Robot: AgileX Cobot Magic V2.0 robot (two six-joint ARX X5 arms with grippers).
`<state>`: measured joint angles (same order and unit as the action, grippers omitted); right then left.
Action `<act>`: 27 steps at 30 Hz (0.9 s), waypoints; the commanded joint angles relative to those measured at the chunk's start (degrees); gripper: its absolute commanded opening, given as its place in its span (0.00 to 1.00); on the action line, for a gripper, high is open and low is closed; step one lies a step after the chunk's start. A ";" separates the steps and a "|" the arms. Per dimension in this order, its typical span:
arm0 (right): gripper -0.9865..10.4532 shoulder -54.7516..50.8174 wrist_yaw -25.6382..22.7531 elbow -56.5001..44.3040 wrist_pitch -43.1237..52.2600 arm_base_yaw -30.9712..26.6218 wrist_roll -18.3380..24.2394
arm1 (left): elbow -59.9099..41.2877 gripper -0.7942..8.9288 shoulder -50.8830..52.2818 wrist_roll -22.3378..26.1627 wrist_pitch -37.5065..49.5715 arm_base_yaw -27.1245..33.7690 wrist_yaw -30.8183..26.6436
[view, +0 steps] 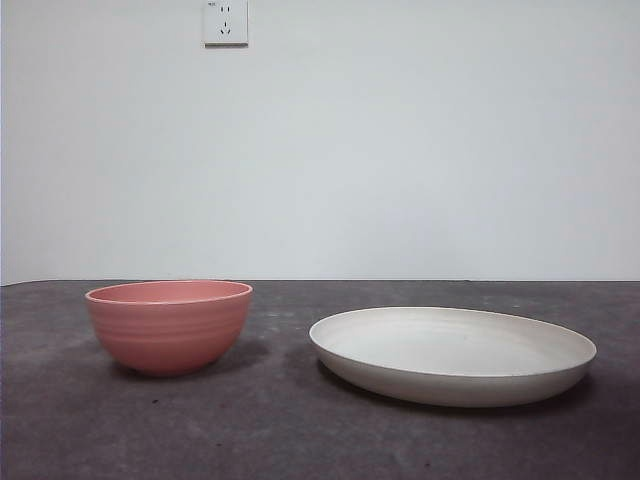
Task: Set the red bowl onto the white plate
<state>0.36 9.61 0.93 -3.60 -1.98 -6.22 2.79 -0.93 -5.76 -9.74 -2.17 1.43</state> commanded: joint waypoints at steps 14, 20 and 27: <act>0.09 4.42 2.56 19.54 -11.78 -0.04 -21.77 | 33.22 0.09 -23.10 -7.41 -10.38 -0.33 5.81; 0.09 13.88 13.00 32.96 -21.31 -0.04 -19.87 | 46.16 0.09 -32.44 -7.41 -17.64 -0.52 16.44; 0.09 25.97 22.93 47.25 -33.53 -0.02 -12.96 | 57.40 0.09 -39.54 -4.96 -27.96 -1.40 24.24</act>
<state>25.15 31.75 46.46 -36.60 -1.98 -22.28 58.08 -39.75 -12.47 -37.21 -3.29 24.88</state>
